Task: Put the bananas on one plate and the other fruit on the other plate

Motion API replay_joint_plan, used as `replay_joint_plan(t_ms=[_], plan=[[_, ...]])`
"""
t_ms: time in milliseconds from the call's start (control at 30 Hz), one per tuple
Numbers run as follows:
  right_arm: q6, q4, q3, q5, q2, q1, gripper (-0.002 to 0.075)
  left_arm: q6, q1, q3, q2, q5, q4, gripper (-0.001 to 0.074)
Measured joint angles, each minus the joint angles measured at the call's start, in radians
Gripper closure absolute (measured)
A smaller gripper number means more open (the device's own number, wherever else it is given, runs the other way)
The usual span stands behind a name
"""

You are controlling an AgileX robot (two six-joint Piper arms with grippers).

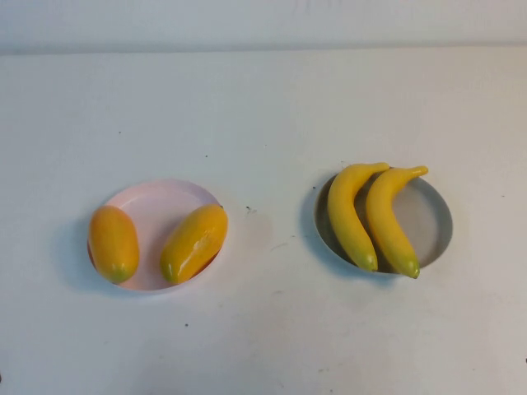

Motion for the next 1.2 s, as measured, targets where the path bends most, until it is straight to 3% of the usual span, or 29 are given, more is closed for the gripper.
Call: replay_joint_plan(t_ms=[200, 367, 600, 767, 967, 1200], plan=[[-0.106, -0.01, 0.018, -0.017, -0.071, 0.0, 0.0741, 0.0, 0.0, 0.0, 0.0, 0.0, 0.0, 0.0736], [-0.153, -0.054, 0.139, -0.247, -0.123, -0.019, 0.0741, 0.0, 0.0, 0.0, 0.0, 0.0, 0.0, 0.0736], [-0.161, -0.07, 0.562, -0.827, -0.388, -0.258, 0.0741, 0.0, 0.0, 0.0, 0.0, 0.0, 0.0, 0.0736], [-0.161, -0.067, 0.803, -1.06, -0.613, -0.386, 0.0741, 0.0, 0.0, 0.0, 0.0, 0.0, 0.0, 0.0736], [-0.161, -0.058, 0.906, -1.101, -0.809, -0.484, 0.0741, 0.0, 0.0, 0.0, 0.0, 0.0, 0.0, 0.0736], [-0.161, -0.032, 0.906, -1.001, -0.911, -0.506, 0.0741, 0.0, 0.0, 0.0, 0.0, 0.0, 0.0, 0.0736]])
